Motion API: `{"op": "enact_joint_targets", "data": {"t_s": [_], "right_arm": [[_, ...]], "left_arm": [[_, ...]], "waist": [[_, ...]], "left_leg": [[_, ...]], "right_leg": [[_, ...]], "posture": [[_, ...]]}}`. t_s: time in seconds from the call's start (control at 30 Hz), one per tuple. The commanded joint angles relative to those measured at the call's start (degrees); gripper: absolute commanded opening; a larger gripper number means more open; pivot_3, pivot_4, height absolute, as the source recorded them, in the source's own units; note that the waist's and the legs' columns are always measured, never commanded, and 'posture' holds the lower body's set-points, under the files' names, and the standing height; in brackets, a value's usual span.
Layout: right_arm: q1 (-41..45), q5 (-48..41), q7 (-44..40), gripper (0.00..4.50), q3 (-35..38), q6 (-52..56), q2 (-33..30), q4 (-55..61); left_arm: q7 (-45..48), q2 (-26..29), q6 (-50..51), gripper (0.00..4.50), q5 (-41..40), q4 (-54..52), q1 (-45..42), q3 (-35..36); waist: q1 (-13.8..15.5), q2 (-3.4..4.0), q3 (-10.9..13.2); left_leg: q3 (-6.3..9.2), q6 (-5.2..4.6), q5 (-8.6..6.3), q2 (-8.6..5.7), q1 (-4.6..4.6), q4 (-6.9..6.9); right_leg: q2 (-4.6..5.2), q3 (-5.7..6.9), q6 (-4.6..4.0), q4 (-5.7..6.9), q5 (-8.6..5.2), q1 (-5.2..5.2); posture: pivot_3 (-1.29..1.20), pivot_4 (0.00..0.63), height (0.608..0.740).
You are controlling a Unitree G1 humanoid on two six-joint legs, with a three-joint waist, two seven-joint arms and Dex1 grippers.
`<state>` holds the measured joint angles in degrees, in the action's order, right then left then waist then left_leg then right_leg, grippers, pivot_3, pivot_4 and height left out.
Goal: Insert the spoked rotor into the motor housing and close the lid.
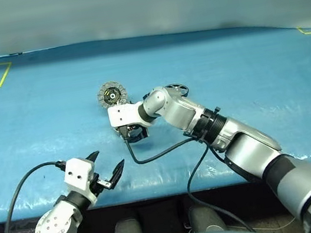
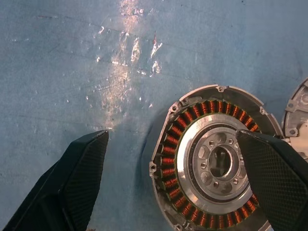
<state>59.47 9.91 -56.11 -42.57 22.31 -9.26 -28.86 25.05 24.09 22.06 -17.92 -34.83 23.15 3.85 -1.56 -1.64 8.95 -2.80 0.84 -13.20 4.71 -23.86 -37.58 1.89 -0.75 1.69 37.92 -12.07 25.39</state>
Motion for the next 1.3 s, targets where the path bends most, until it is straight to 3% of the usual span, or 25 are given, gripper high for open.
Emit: {"op": "enact_joint_targets", "data": {"t_s": [0.03, 0.33, 0.43, 0.57, 0.67, 1.0, 1.3], "right_arm": [[1.6, 1.3, -0.6, 4.47, 2.0, -1.5, 0.3, -1.0], [0.4, 4.2, -1.6, 4.47, 2.0, -2.5, 1.1, -3.8], [0.0, 4.7, -1.8, 3.90, 1.9, -2.7, 1.3, -4.0], [-0.8, 5.3, -2.5, 2.57, 2.0, -2.6, 1.5, -3.4], [-1.4, 5.7, -3.1, 1.93, 2.2, -2.4, 1.6, -2.5], [-9.8, 4.2, -6.6, 1.90, 3.0, 8.5, 0.4, 11.8], [-17.3, 4.8, -2.6, 1.90, 4.1, 25.1, -0.9, 24.7]], "left_arm": [[0.0, -0.3, -1.4, 4.50, 0.2, -3.0, -0.1, -0.6], [-0.1, -0.2, -1.4, 4.50, 0.4, -2.5, -1.2, -1.1], [0.0, -0.2, -1.4, 4.50, 0.1, -2.4, -1.3, -1.0], [0.3, -0.4, -1.4, 4.50, -0.8, -2.3, -0.9, -0.5], [0.4, -0.2, -1.6, 4.50, -0.8, -2.3, -0.3, 0.0], [0.9, -1.0, -6.1, 4.50, 0.1, -1.3, 2.7, 1.8], [1.6, -1.4, -8.1, 4.50, -0.5, -1.5, 4.8, 2.0]], "waist": [[0.0, 0.00, 0.0], [0.0, 0.01, 0.0], [0.0, 0.01, 0.0], [0.0, 0.01, 0.0], [0.0, 0.01, 0.0], [0.0, -0.01, -0.1], [0.1, 0.02, -0.2]], "left_leg": [[0.00, 0.00, 0.00, 0.00, -0.01, 0.00], [0.00, 0.00, 0.00, 0.01, 0.01, 0.00], [0.00, 0.00, 0.00, 0.01, 0.01, 0.00], [0.00, 0.00, 0.00, 0.01, 0.01, 0.00], [0.00, 0.00, 0.00, 0.01, 0.05, 0.00], [0.00, 0.01, -0.02, 0.01, 0.05, 0.06], [0.00, 0.02, -0.04, 0.03, 0.14, 0.08]], "right_leg": [[0.00, 0.00, 0.00, 0.00, 0.00, 0.00], [-0.02, -0.01, 0.00, 0.03, 0.00, 0.00], [-0.02, -0.01, 0.00, 0.03, 0.00, 0.00], [-0.02, -0.01, 0.00, 0.03, 0.00, -0.01], [-0.02, -0.01, 0.00, 0.02, 0.00, -0.04], [-0.02, -0.01, -0.07, 0.01, -0.04, -0.03], [-0.02, 0.01, 0.13, 0.03, -0.24, -0.06]], "posture": [[0.00, 0.150, 0.740], [0.00, 0.150, 0.740], [0.00, 0.150, 0.740], [0.00, 0.150, 0.740], [0.00, 0.150, 0.740], [0.00, 0.150, 0.740], [0.00, 0.150, 0.740]]}}
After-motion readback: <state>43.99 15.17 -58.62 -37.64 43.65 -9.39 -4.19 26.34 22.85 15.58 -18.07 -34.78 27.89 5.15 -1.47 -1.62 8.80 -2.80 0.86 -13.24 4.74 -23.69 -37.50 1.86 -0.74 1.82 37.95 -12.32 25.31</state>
